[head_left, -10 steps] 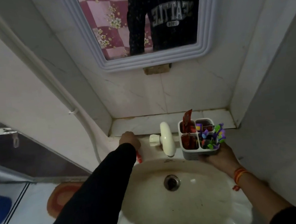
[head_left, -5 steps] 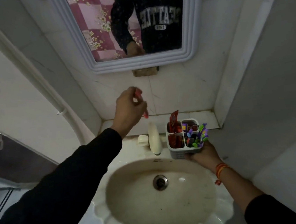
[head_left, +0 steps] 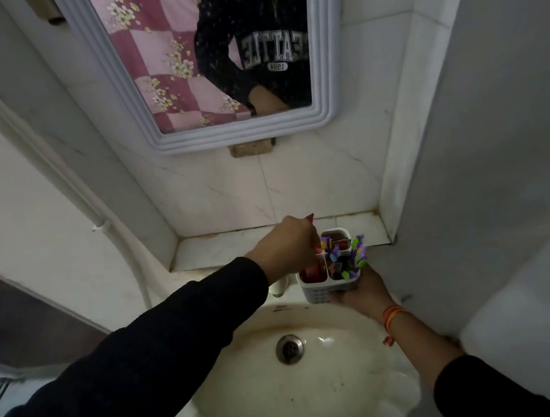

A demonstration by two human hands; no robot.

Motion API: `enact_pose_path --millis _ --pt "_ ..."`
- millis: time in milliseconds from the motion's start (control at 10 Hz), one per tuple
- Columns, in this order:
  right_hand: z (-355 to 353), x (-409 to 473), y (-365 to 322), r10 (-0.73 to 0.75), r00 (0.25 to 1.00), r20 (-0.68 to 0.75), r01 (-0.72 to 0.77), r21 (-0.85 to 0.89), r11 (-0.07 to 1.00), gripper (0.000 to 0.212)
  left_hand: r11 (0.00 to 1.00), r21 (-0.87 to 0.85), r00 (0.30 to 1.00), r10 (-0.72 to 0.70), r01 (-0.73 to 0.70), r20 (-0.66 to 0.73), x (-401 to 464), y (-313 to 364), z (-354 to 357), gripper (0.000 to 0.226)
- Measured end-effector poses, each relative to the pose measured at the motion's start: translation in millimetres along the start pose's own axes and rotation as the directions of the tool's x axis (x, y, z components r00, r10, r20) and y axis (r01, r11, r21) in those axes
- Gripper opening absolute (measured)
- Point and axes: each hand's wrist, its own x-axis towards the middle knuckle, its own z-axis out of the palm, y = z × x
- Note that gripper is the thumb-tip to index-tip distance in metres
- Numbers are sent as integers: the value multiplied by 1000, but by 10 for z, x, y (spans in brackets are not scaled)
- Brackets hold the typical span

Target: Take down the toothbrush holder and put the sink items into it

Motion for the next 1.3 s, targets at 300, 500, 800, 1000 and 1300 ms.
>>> enact_pose_path --millis 300,500,800,1000,1300 --pt "-127 163 -91 -103 976 191 68 179 981 79 994 16 992 -108 109 -62 37 -58 -19 15" --pt "-248 218 -42 -254 957 137 243 94 965 100 979 -70 981 -193 193 9 73 74 96 25" --pt "-632 532 -194 -158 984 -76 165 94 982 90 842 -411 927 -249 351 280 467 143 235 55" --pt "-743 717 -285 -33 996 -87 40 82 996 69 661 -612 900 -302 435 314 872 190 334 50" --pt "-736 746 -288 -25 963 -267 16 -35 999 58 611 -671 905 -341 419 255 1034 274 382 29"
